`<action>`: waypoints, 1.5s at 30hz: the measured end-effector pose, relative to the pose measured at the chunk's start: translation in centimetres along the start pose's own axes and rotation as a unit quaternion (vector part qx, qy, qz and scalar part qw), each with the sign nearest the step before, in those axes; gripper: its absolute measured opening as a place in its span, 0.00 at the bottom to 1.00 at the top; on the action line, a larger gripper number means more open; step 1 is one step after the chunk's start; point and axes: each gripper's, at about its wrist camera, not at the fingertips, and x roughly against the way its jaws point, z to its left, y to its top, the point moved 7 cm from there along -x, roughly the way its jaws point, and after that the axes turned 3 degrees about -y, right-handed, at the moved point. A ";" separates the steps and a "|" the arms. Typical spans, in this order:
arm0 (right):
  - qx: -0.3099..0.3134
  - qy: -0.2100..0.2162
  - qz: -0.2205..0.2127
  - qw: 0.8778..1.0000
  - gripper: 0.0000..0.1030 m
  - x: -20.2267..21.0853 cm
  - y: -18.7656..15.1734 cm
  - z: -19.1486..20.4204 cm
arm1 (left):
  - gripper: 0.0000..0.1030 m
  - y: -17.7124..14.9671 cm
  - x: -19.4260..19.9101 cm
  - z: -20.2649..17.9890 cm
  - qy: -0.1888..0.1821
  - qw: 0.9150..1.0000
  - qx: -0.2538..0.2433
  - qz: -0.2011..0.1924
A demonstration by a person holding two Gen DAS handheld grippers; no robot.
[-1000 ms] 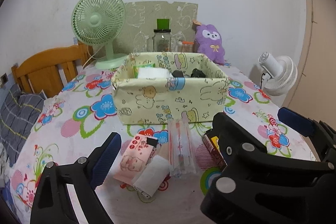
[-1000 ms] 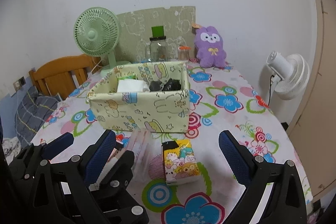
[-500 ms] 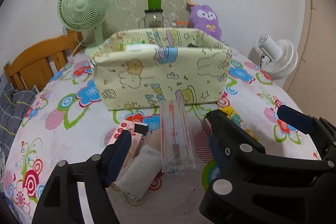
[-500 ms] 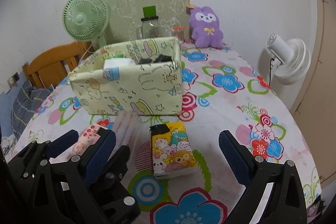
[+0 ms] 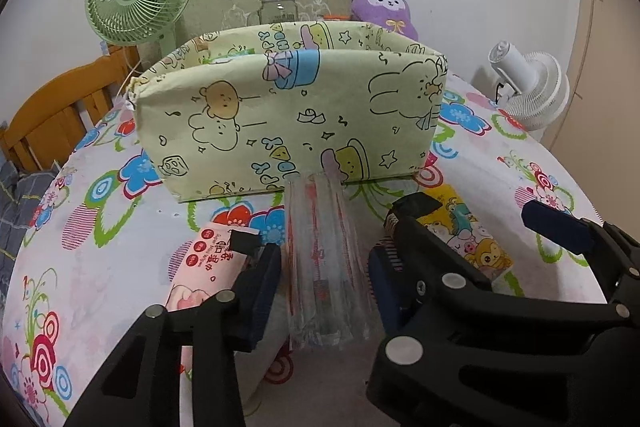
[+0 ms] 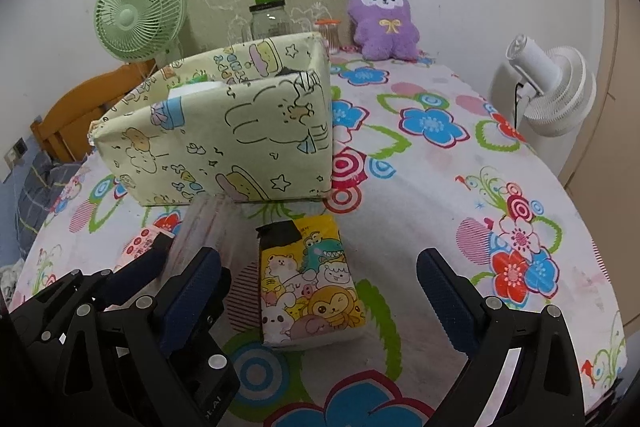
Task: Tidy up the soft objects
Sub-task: 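Grasp the clear plastic tube pack with the left tool while the right tool grasps the cartoon tissue pack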
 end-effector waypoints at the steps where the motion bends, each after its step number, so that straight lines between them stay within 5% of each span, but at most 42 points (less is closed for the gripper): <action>1: -0.001 0.000 0.002 1.000 0.97 -0.2 0.0 0.0 | 0.41 0.0 -0.1 0.0 0.000 1.000 0.000 0.000; 17: -0.023 0.008 0.017 1.000 0.87 -1.9 0.0 0.1 | 0.36 0.1 -0.6 0.0 0.001 1.000 0.003 0.000; 26: -0.016 0.013 0.024 1.000 0.67 -1.7 -0.2 0.1 | 0.30 0.0 -0.4 -0.1 0.008 1.000 -0.003 -0.002; 29: -0.017 0.016 0.028 0.999 0.51 -1.6 -0.4 0.1 | 0.27 -0.1 -0.1 -0.2 0.009 1.000 -0.006 -0.003; 45: -0.022 0.004 -0.005 1.000 0.46 1.4 0.3 -0.2 | 0.24 0.5 2.3 -0.9 -0.002 1.000 -0.002 -0.030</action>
